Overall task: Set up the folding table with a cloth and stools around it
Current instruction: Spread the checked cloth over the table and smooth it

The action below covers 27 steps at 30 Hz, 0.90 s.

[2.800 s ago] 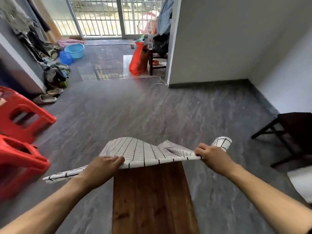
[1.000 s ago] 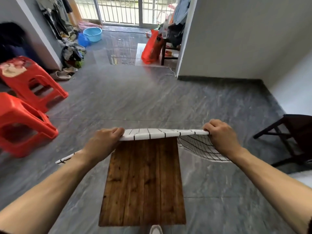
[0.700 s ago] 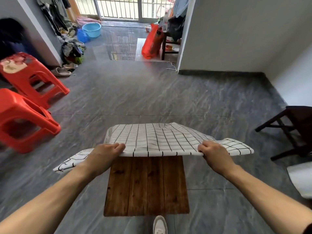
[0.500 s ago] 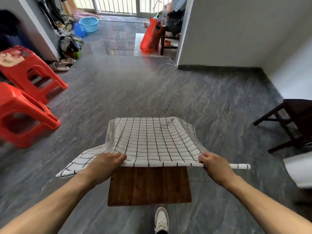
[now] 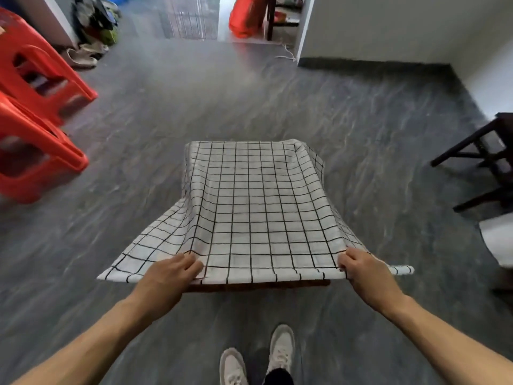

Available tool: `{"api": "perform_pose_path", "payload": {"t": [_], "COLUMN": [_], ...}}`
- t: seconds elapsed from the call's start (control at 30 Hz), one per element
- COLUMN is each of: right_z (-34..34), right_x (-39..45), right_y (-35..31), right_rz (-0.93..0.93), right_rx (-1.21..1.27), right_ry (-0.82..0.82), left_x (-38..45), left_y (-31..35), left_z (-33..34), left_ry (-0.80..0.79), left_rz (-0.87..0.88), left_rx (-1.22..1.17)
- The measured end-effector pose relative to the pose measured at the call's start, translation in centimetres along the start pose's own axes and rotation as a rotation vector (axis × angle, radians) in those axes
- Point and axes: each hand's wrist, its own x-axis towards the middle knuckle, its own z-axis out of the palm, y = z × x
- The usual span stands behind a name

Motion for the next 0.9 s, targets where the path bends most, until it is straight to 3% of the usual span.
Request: {"api": "perform_pose_path", "payload": {"t": [0.13,0.57,0.67,0.77,0.83,0.9], "right_z": [5.4,20.3,21.8,21.9,21.4,20.4], "right_x": [-0.8,-3.2,-3.6,-3.6,-3.2,-2.2], "right_y": [0.1,-0.7,-1.1,-1.6,-2.0,-2.5], "right_rz": [0.014,0.19,0.231,0.248,0.291,0.277], "right_rx": [-0.027,-0.006,0.03,-0.014,0.04,0.126], "right_ry": [-0.068,-0.237,-0.346,-0.574,-0.573,-0.418], "left_x": [-1.7,-6.3,-7.4,-8.0,-7.5,-5.9], "left_y": [1.0,3.6,3.7,3.8,4.1,4.1], "left_z": [5.5,19.2,21.5,21.9,21.3,20.3], "left_ry": [-0.073,-0.101,-0.292,-0.502,-0.41,-0.237], "left_rz": [-0.093,-0.266,-0.393,-0.488,-0.546,-0.598], "left_rx": [-0.011,-0.068,-0.114,-0.134,-0.181,-0.226]}}
